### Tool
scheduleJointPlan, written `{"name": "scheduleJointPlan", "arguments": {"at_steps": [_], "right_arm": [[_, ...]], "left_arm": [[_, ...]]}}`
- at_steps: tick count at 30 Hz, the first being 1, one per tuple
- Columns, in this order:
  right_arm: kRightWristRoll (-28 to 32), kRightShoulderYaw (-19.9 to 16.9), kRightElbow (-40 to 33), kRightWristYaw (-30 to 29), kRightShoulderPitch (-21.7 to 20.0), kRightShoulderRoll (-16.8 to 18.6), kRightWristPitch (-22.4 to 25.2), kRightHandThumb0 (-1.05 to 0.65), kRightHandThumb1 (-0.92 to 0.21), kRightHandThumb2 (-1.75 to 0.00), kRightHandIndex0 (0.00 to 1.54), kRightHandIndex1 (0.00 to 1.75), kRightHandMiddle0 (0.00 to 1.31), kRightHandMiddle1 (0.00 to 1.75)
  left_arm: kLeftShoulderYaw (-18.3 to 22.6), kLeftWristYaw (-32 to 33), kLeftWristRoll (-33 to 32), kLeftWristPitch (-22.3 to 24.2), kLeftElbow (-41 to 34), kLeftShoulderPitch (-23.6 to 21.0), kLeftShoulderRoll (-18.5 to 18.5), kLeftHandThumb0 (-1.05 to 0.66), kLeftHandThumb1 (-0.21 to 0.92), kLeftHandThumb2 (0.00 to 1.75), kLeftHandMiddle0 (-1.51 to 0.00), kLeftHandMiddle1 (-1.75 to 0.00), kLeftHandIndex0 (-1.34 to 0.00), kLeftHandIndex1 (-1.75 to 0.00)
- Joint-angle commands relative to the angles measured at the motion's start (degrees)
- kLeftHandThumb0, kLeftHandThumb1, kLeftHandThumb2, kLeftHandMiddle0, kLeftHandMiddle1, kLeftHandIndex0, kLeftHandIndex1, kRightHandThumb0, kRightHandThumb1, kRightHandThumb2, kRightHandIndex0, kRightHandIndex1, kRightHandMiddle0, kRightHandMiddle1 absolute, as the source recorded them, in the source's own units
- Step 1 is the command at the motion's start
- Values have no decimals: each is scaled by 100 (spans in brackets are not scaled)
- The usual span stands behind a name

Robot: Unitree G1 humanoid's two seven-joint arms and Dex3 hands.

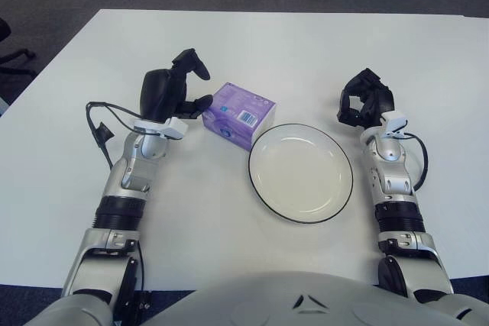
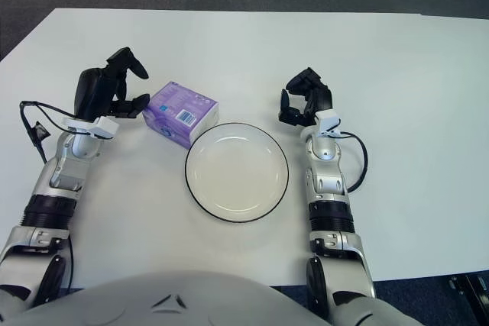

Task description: Put the tissue paper into the plate.

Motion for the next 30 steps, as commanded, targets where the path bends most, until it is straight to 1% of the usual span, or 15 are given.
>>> {"name": "scheduleJointPlan", "arguments": {"at_steps": [1,2,5,7,9,10,11,13,14,15,16,19,24,27,30], "right_arm": [[0,53,570,19,880,272,-88,-47,-36,-127,124,175,58,175],[0,52,569,17,881,273,-88,-47,-36,-127,124,175,58,175],[2,51,562,7,884,278,-79,-47,-36,-127,125,175,58,175],[2,48,558,-3,884,282,-73,-47,-36,-127,125,175,58,175],[-1,45,556,-18,883,289,-67,-47,-36,-127,126,175,58,175],[-2,44,555,-25,882,291,-64,-47,-35,-127,126,175,58,175],[-5,43,553,-32,882,293,-60,-47,-35,-127,126,175,58,175],[-9,40,558,-43,880,294,-56,-47,-35,-127,126,175,58,175],[-11,38,562,-47,879,293,-56,-47,-35,-127,126,175,59,175],[-12,36,565,-52,878,294,-55,-47,-35,-127,126,175,59,175],[-12,35,566,-55,877,294,-55,-47,-35,-128,126,175,59,175],[-13,39,567,-53,876,294,-60,-47,-35,-128,126,175,59,175],[-20,42,574,-56,871,291,-69,-47,-34,-128,126,175,59,175],[-33,46,589,-63,864,285,-74,-47,-34,-128,126,175,59,175],[-42,51,598,-61,862,278,-76,-47,-34,-129,126,175,59,175]], "left_arm": [[-153,186,194,-379,194,-281,233,-46,40,120,-97,-175,-54,-175],[-168,168,181,-431,220,-308,264,-44,45,114,-83,-175,-50,-175],[-183,56,18,-618,301,-400,327,-42,54,103,-62,-175,-44,-175],[-188,-2,-67,-692,347,-454,354,-41,58,98,-54,-174,-41,-175],[-195,-90,-161,-753,401,-532,386,-40,63,91,-47,-166,-37,-175],[-199,-133,-202,-778,428,-570,400,-54,71,83,-43,-160,-28,-171],[-206,-177,-243,-810,462,-614,414,-64,76,76,-40,-156,-22,-168],[-231,-254,-313,-911,550,-705,445,-74,84,68,-37,-151,-16,-164],[-246,-288,-343,-969,597,-749,460,-81,87,69,-34,-147,-10,-160],[-273,-337,-377,-1070,670,-817,490,-84,88,70,-33,-145,-8,-158],[-289,-371,-401,-1144,725,-864,511,-90,89,73,-31,-140,-5,-152],[-379,-508,-442,-1450,934,-1055,625,-99,91,79,-26,-129,-2,-136],[-467,-584,-343,-1723,1076,-1253,730,-104,92,83,-22,-115,0,-120],[-520,-715,-257,-1681,846,-1237,767,-105,92,83,-19,-108,0,-113],[-585,-1006,-154,-1552,486,-1145,889,-105,92,81,-14,-95,0,-103]]}}
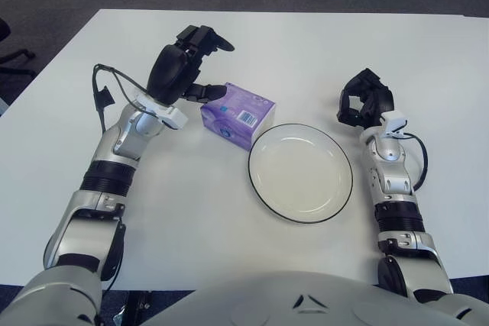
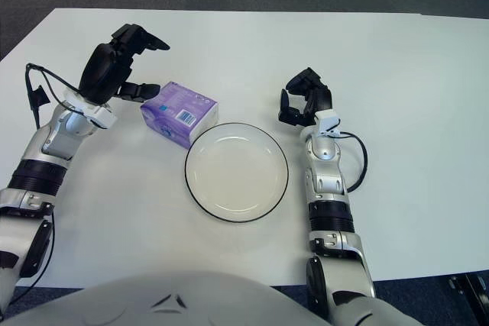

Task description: Put the tissue paper into the plate.

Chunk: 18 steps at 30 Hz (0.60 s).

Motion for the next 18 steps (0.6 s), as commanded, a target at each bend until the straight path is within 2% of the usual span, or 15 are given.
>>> {"name": "scheduleJointPlan", "arguments": {"at_steps": [1,5,11,18], "right_arm": [[-36,50,591,-38,865,273,-75,-47,-34,-129,126,175,59,175],[-40,52,594,-35,865,269,-76,-47,-34,-129,126,175,59,175],[-62,59,613,-59,842,275,-66,-47,-34,-128,126,175,59,175],[-72,62,624,-72,836,279,-93,-47,-34,-128,127,175,59,175]], "left_arm": [[-137,-389,188,65,-448,-11,234,-105,92,81,-12,-85,0,-95],[-221,-740,218,102,-694,30,389,-105,92,79,-7,-60,0,-73],[-376,-1222,161,34,-927,26,552,-105,92,76,-3,-39,0,-53],[-621,-2574,-453,562,-1519,103,800,-105,92,73,0,-14,0,-32]]}}
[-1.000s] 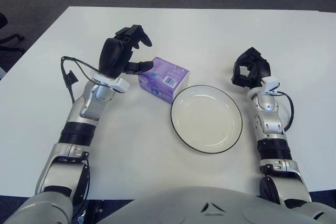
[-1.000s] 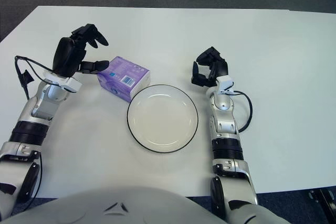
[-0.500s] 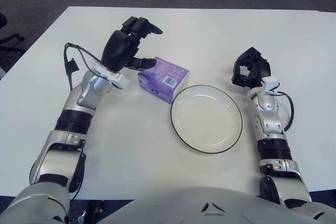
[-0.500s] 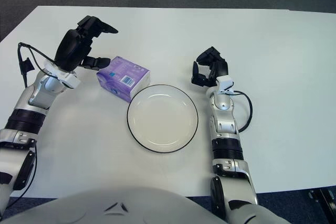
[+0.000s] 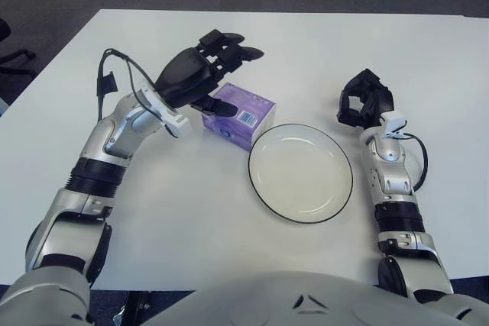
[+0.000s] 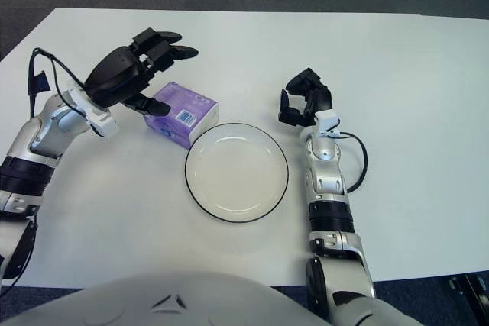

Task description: Put the tissue paper into the plate.

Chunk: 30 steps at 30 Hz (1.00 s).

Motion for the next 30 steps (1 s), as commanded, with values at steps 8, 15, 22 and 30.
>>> {"name": "scheduleJointPlan", "arguments": {"at_steps": [8,15,22,30], "right_arm": [[-48,64,613,-60,834,280,-65,-47,-34,-128,127,175,59,175],[-28,62,606,-53,840,287,-76,-47,-34,-129,127,175,60,175],[-57,73,612,-88,828,290,-58,-47,-34,-129,127,175,60,175],[-85,89,627,-90,826,270,-80,-48,-33,-130,129,175,60,175]], "left_arm": [[-303,-1559,-549,474,-591,-41,433,-105,92,55,0,-1,0,-6],[-358,-1832,-544,565,-659,-34,391,-105,92,42,0,0,0,-1],[-458,-2151,-518,713,-683,-88,395,-105,92,34,0,0,0,0],[-572,-2316,-368,872,-602,-173,304,-105,92,30,0,0,-1,-1]]}}
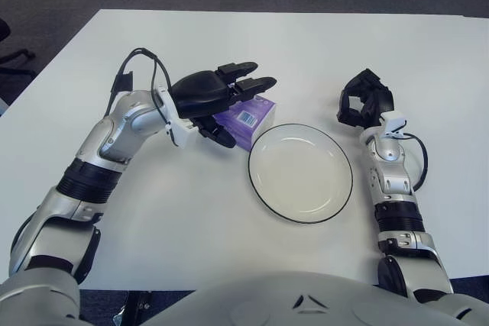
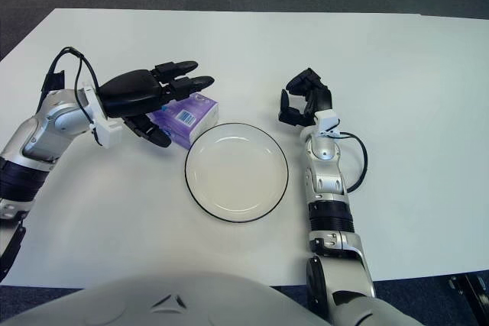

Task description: Put the tissue paper into the plate.

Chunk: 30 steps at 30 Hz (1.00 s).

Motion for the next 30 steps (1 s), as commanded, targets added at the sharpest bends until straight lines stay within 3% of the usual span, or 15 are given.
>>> {"name": "scheduleJointPlan", "arguments": {"at_steps": [1,10,30], "right_arm": [[-62,78,605,-37,833,271,-82,-48,-33,-130,129,175,60,175],[-39,68,585,-28,855,280,-94,-47,-34,-129,128,175,60,175],[-15,66,572,23,875,267,-120,-47,-35,-128,128,175,59,175]], "left_arm": [[-100,-88,120,54,36,-180,-9,-105,92,30,0,0,-1,-1],[-224,381,647,-315,511,-312,-107,-105,92,42,0,0,0,-6],[-436,1104,1356,-463,1342,-580,-350,-105,92,48,0,0,0,0]]}}
